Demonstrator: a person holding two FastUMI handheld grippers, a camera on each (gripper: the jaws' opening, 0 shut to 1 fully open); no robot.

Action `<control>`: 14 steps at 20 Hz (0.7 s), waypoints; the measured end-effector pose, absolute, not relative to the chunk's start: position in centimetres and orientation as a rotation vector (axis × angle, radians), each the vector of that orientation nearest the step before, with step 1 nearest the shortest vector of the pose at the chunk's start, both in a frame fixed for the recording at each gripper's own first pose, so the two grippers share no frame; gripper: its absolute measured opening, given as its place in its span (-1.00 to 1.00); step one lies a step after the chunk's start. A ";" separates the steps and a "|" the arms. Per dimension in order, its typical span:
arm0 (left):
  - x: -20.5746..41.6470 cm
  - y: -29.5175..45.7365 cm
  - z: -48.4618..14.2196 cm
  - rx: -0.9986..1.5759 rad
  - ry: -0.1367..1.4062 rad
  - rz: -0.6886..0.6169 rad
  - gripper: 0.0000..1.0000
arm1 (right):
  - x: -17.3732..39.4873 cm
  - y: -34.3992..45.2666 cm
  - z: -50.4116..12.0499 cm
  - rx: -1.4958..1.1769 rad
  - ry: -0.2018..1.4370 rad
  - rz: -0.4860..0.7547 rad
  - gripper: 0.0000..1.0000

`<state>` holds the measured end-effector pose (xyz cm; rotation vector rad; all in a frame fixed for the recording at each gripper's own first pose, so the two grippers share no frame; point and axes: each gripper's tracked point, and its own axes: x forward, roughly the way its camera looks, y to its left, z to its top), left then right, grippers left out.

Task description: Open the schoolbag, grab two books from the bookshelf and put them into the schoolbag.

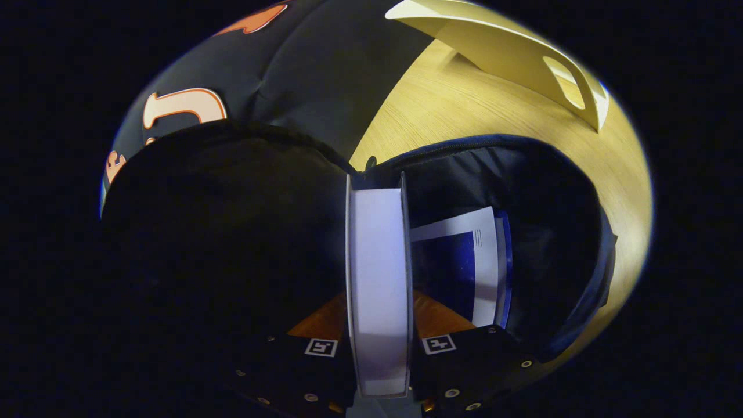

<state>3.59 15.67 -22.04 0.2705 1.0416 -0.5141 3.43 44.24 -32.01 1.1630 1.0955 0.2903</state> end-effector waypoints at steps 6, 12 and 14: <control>4.9 17.4 -21.6 0.240 1.021 -0.450 -0.87 | 1.7 43.4 -33.4 0.980 1.292 0.196 0.29; 5.3 18.1 -21.8 0.200 1.017 -0.412 -0.87 | -0.7 41.7 -32.4 0.768 1.413 0.215 0.60; 5.5 18.4 -21.6 0.194 1.008 -0.397 -0.86 | -1.3 41.4 -31.6 0.751 1.428 0.243 0.63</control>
